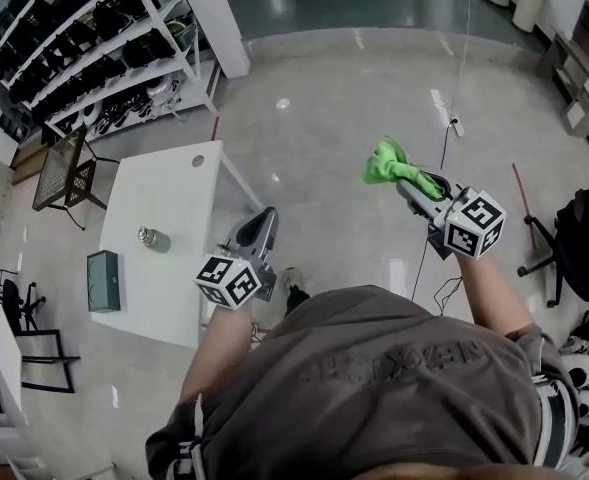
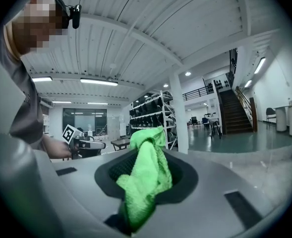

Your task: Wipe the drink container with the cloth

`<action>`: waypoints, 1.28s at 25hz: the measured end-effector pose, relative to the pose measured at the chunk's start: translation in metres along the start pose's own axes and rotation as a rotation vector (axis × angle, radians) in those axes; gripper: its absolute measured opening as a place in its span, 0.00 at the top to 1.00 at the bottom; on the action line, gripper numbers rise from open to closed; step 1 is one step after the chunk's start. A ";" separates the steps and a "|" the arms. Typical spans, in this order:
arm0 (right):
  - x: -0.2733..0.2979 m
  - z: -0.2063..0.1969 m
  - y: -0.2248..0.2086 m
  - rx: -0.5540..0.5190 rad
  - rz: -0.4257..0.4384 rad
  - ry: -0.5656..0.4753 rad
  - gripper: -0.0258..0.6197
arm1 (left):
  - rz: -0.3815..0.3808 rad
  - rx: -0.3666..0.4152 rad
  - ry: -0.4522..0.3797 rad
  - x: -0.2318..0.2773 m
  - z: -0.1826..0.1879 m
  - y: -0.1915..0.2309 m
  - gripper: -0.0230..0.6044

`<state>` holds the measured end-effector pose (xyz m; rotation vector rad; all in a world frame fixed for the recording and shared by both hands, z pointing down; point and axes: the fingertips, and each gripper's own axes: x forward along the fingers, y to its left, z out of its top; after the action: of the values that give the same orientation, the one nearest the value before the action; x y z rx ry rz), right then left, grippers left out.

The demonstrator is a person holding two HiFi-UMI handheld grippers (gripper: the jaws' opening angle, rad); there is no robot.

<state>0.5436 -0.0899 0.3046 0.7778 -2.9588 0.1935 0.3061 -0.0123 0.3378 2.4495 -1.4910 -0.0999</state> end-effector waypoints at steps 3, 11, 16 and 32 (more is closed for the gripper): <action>0.049 0.003 -0.014 -0.012 -0.028 0.002 0.84 | -0.039 0.013 -0.004 0.023 0.005 0.052 0.96; 0.217 0.049 -0.048 -0.005 -0.100 -0.016 0.84 | -0.156 0.042 0.008 0.091 0.064 0.211 0.96; 0.291 0.065 -0.069 -0.005 -0.103 -0.003 0.84 | -0.170 0.045 0.012 0.116 0.085 0.278 0.96; 0.334 0.058 -0.203 0.053 0.034 0.025 0.84 | 0.003 -0.003 -0.023 0.219 0.097 0.318 0.96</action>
<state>0.3510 -0.4351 0.3036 0.7260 -2.9562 0.2829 0.1155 -0.3621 0.3470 2.4519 -1.5025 -0.1307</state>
